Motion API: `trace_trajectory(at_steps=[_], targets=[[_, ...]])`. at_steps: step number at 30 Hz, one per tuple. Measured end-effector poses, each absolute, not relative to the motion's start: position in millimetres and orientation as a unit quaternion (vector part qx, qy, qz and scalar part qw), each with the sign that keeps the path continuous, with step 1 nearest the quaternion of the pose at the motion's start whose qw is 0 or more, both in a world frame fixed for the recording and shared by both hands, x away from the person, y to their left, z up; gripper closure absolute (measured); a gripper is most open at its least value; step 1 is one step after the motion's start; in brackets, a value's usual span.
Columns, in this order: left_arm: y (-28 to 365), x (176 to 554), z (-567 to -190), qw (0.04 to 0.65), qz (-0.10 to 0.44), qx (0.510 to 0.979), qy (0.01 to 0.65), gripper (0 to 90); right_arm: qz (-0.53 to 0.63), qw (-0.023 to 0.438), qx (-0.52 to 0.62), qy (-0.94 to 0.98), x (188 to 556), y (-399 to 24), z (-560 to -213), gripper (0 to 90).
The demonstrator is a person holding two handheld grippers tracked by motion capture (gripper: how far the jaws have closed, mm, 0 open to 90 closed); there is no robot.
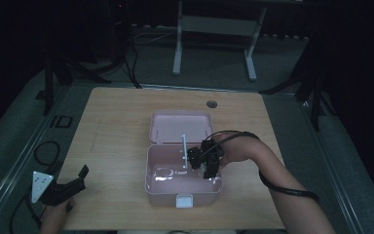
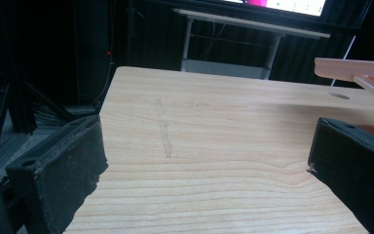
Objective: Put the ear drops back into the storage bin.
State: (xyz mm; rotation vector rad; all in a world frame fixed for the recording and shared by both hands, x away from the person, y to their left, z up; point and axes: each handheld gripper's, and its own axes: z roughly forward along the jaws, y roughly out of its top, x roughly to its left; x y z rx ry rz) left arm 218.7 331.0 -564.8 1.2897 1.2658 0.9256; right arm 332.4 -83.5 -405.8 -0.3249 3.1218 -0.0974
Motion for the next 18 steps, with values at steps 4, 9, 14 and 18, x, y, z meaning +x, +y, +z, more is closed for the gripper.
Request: trace_trajectory(at_steps=[4,9,14,18], targets=[[331.1,218.8,-564.8,0.527,0.387,0.54,0.53,0.5,-0.042,0.001,-0.112,0.993,333.1,-82.3,-416.6,59.4],[330.9,218.9,-564.7,0.527,0.388,0.54,0.53,0.4,-0.038,0.0,-0.119,0.992,332.3,-80.0,-427.4,59.4],[331.0,218.8,-564.7,0.527,0.387,0.54,0.53,0.5,-0.046,-0.001,-0.129,0.991,331.5,-77.3,-440.9,59.4],[331.0,218.9,-564.7,0.527,0.387,0.54,0.53,0.5,-0.054,-0.007,-0.137,0.989,330.8,-75.9,-449.0,59.4]])
